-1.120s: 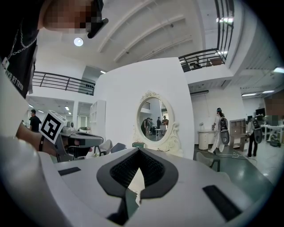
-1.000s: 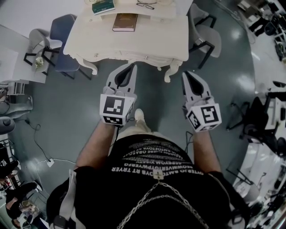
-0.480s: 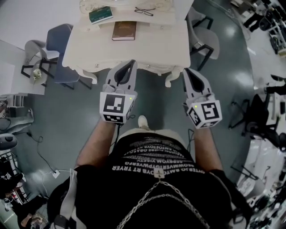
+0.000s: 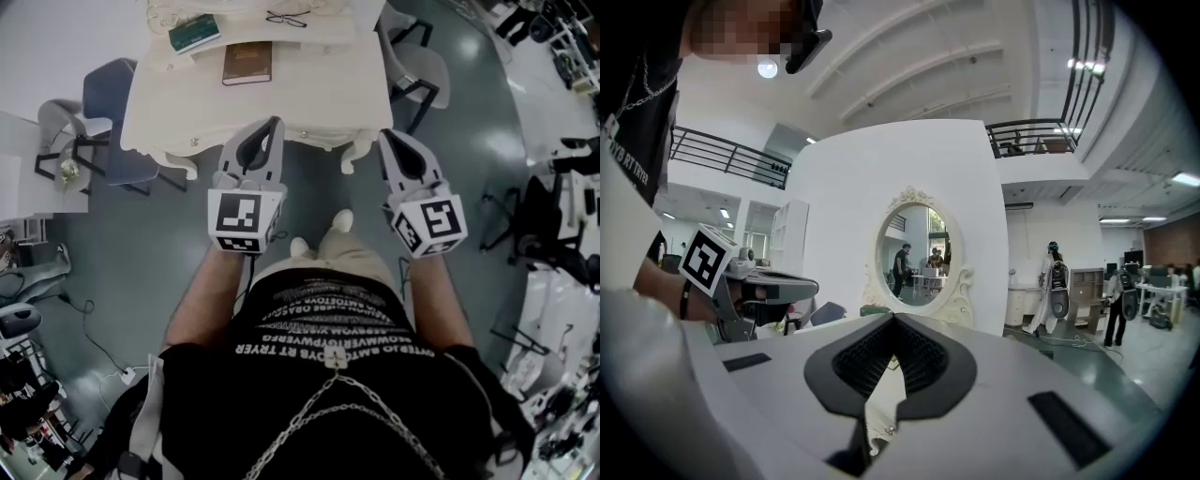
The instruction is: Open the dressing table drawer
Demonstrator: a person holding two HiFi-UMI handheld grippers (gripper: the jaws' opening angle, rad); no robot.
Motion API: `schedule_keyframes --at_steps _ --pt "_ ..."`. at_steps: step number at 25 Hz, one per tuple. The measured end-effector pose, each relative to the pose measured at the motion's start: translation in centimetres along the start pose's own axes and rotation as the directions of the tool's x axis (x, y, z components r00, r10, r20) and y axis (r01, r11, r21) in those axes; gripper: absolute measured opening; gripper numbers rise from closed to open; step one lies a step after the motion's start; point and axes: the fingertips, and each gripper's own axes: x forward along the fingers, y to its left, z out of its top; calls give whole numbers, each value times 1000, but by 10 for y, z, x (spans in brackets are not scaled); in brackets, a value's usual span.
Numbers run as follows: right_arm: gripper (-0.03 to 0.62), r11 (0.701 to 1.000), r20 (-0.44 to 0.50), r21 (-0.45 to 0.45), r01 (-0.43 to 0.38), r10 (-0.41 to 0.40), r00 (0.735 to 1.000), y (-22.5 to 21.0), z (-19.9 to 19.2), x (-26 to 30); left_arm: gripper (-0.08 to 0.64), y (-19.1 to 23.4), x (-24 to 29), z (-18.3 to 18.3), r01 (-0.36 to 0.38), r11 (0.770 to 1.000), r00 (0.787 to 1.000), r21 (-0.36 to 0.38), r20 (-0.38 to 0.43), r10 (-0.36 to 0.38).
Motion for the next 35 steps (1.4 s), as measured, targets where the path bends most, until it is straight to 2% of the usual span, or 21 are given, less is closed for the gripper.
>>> schedule_keyframes --at_steps 12,25,30,35 --pt "2 1000 -11 6 -28 28 1000 -14 -7 25 3 12 26 -1 -27 1000 1000 11 4 27" --pt "2 999 41 -34 10 -8 999 -68 5 80 3 34 86 8 -55 997 998 62 26 53" --pt "2 997 90 -49 51 -47 995 -96 11 98 3 48 111 6 -84 995 996 53 33 83" --pt "2 998 90 -43 50 -46 995 -116 11 122 3 60 136 12 -101 995 994 23 52 100"
